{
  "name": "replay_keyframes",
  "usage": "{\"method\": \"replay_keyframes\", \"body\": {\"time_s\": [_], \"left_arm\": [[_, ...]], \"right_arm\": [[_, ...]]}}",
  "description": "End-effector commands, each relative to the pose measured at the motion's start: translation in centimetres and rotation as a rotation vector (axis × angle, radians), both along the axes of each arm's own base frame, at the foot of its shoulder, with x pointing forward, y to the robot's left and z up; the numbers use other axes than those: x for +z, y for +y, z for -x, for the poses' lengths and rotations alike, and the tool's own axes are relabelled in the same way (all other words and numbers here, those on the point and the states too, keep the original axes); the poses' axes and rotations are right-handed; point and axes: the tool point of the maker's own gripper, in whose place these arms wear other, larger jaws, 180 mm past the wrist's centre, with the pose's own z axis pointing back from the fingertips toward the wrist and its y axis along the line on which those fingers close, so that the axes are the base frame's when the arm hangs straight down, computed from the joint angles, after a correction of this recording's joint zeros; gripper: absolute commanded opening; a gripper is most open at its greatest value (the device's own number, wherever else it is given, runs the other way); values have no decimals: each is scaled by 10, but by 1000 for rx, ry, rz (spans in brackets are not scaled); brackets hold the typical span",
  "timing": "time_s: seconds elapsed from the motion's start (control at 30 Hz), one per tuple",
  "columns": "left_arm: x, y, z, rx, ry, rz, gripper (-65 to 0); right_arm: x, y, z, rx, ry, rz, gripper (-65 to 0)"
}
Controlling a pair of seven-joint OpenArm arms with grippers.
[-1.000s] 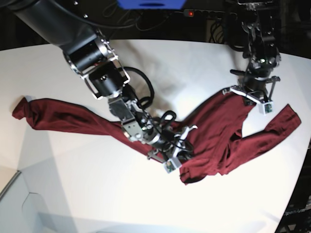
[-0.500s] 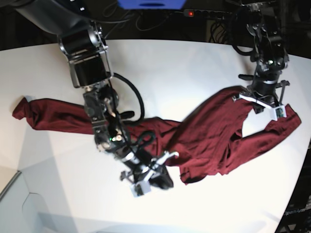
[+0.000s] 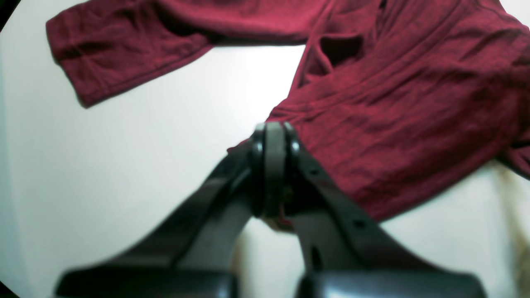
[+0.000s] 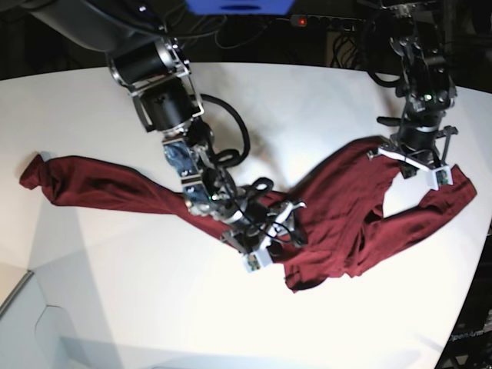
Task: Layout the t-shirt on the table in an organized manner, then fold the t-shirt properly
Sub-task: 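Grasp a shirt fold with the right gripper and lift it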
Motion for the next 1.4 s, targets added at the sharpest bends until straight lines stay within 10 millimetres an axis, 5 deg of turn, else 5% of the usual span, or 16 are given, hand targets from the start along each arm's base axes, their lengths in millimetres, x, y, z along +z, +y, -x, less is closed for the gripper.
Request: {"method": "replay_keyframes", "body": {"time_s": [0.0,0.23,0.57,0.8,0.97,1.13,1.37], "left_arm": [[12,4,-6,-1,-42,-18,-650],[11,4,-6,0,-38,-20,-650],[11,4,-7,1,-38,-21,-650],[10,4,-6,1,-36,-22,-650],[12,4,-6,-1,-40,-24,-650],[13,4,-6,-1,-43,-25,-650],[16,3,-9,-2,-52,-21,-650]], "right_arm": [[26,6,-13,-13,-71,-60,-307],[7,1,-11,-47,-54,-82,-324],[3,2,-9,-45,-42,-78,-519],[-12,3,-3,-30,-3,-55,-593],[-4,12,-5,9,-22,-33,-643],[24,-14,-16,-19,-98,-18,-646],[77,-86,-32,-206,-173,-74,-642]]}}
